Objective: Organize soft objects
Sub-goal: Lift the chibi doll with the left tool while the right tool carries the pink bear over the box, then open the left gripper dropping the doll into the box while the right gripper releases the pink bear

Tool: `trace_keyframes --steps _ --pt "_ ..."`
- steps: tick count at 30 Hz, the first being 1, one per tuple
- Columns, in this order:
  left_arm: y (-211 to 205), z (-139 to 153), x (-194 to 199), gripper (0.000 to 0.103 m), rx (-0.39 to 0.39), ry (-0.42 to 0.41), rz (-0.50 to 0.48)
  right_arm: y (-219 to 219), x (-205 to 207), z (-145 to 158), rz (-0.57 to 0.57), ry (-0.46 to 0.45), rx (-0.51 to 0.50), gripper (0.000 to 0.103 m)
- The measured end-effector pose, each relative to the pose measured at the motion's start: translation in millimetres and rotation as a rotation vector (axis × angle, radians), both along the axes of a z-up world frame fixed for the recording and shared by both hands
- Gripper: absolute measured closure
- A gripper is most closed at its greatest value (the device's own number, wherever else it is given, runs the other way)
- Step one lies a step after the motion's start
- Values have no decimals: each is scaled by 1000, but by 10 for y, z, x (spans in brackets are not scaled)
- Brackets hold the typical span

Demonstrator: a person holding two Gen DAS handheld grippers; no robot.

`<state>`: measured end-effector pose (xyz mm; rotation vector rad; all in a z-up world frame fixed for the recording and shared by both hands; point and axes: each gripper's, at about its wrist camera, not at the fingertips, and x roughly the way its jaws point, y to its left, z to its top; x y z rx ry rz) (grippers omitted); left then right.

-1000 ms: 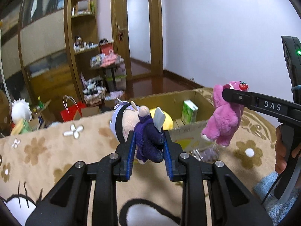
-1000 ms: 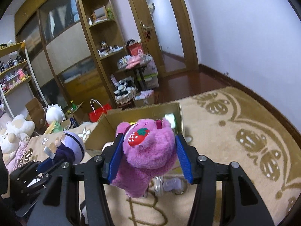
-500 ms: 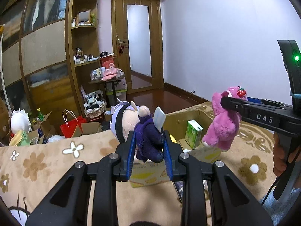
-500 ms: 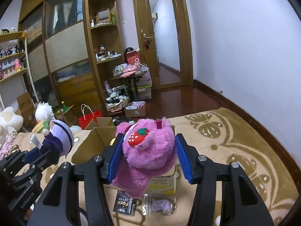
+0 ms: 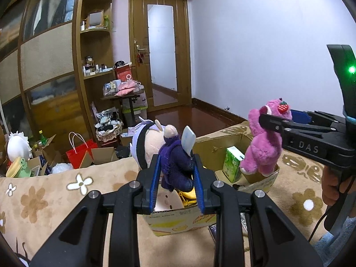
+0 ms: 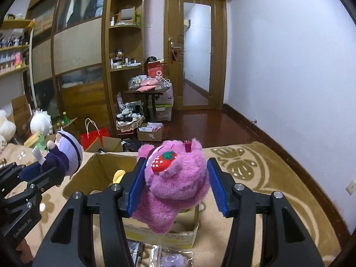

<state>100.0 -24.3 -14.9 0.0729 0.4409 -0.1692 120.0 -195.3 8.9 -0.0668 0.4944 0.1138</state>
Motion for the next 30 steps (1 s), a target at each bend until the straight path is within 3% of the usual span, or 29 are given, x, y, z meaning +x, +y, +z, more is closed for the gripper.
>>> trace_keyframes --steps 12,30 --pt "-97 -150 225 76 22 22 -40 107 122 -106 19 -9 -40 45" --pt "-74 -342 393 76 19 134 -35 199 256 -272 73 40 -59 45"
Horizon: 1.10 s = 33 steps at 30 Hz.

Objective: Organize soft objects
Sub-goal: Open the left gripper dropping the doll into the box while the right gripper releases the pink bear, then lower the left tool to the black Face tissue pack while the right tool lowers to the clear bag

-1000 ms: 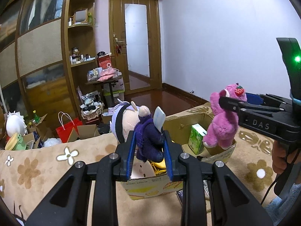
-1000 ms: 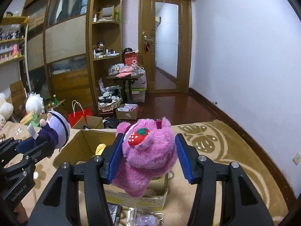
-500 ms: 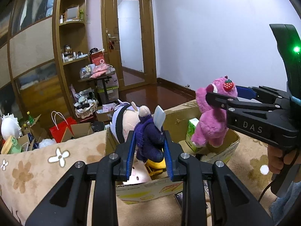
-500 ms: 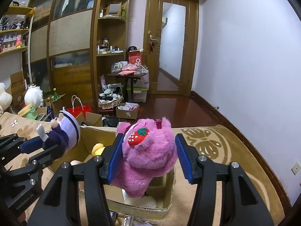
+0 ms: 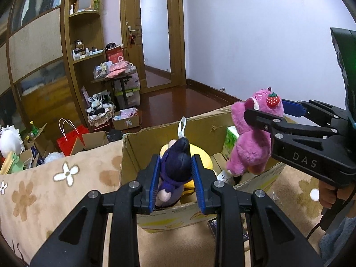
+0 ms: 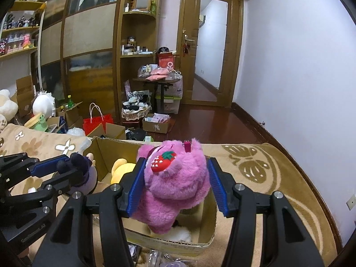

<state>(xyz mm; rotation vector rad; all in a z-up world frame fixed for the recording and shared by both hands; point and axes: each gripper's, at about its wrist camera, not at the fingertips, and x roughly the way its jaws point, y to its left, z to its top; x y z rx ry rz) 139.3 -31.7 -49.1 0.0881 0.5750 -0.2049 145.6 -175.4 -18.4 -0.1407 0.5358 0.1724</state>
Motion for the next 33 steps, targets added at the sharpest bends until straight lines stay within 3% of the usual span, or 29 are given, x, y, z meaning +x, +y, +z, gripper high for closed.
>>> trace_keyframes --steps 8,10,12,15,19,21,24,33 --pt "43 -40 38 74 2 28 16 45 42 -64 30 32 -1 44" --pt "48 -57 50 68 3 38 18 59 40 -79 37 41 0 43" --pt "56 -68 50 53 7 39 29 54 55 -97 43 56 7 42" --pt "69 -56 21 47 2 24 41 50 52 -116 44 65 16 39" --pt "97 -45 30 42 -5 31 52 11 20 -89 39 57 33 31" --pt "117 -45 30 31 -7 34 62 -6 11 -75 34 57 38 30" --pt "139 -37 14 24 -14 36 63 -32 4 -51 29 59 50 19" --pt "59 -5 -87 12 17 31 64 -65 -75 13 22 65 75 1"
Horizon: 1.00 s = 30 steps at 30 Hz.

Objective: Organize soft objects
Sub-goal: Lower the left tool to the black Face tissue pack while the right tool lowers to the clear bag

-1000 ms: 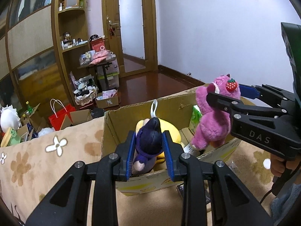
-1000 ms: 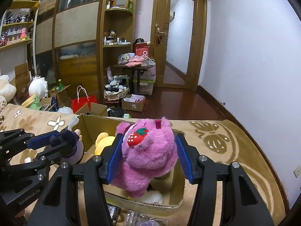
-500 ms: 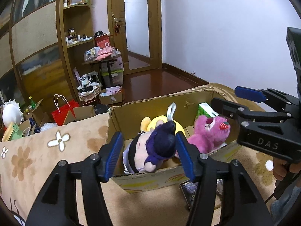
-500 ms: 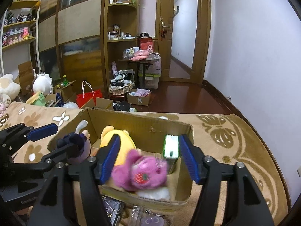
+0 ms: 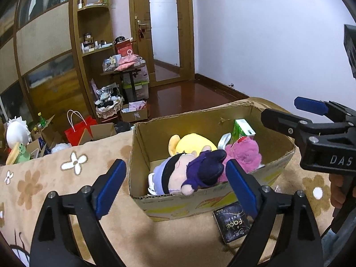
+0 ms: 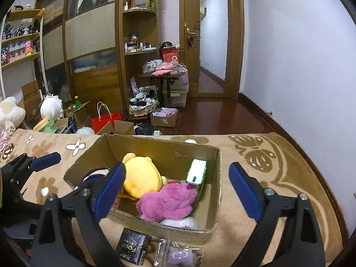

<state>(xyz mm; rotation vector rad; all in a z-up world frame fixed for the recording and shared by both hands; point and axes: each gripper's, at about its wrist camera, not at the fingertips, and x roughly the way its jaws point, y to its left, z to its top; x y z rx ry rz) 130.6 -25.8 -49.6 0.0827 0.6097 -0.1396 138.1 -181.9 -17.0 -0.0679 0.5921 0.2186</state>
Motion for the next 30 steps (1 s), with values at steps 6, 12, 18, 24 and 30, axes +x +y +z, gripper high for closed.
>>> trace_keyframes --steps 6,12,18,24,30 --pt "-9 55 -151 6 6 -5 8 -15 -67 22 -5 23 17 0" --pt "-23 71 -292 5 -7 28 6 -52 -195 37 -8 39 31 0" --pt "-62 75 -450 5 -13 69 6 -95 -319 85 -6 65 40 0" --pt "-45 56 -505 5 -26 114 18 -136 -410 66 -14 110 55 0" --pt "-38 -42 -495 5 -69 178 25 -194 -415 -20 -38 161 54 0"
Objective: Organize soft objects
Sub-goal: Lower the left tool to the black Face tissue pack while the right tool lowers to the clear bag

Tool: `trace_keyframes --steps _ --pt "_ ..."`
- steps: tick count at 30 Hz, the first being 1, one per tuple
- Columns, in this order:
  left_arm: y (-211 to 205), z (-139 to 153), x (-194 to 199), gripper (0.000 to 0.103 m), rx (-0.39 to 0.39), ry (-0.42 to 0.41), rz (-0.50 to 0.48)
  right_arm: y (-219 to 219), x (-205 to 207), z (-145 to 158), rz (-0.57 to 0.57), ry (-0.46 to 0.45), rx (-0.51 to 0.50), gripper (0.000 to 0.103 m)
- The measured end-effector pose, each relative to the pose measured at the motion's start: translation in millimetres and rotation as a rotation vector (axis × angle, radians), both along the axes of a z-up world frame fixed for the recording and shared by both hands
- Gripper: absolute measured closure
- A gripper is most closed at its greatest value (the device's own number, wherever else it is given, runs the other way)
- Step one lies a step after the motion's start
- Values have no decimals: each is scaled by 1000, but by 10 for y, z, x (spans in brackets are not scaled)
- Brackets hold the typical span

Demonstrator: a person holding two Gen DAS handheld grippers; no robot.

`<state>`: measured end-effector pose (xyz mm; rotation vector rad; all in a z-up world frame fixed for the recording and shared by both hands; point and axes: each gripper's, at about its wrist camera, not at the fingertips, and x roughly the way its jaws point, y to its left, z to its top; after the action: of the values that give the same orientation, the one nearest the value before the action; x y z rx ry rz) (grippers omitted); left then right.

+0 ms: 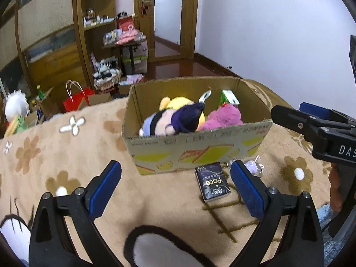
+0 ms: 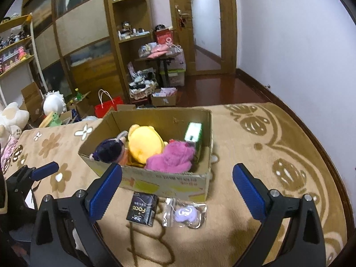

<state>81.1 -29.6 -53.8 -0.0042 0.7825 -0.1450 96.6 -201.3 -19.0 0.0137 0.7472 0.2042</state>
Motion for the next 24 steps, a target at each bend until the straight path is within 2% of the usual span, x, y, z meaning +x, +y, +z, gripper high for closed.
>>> trace_keyframes --steps 13,18,24 --pt "-100 -253 184 5 -25 36 -16 -106 184 -377 -26 139 45 0" --pt "-230 -318 219 5 5 3 -43 -134 244 -492 -30 180 59 0" --pt "-393 -470 268 5 37 34 -91 -140 319 -650 -30 231 63 0"
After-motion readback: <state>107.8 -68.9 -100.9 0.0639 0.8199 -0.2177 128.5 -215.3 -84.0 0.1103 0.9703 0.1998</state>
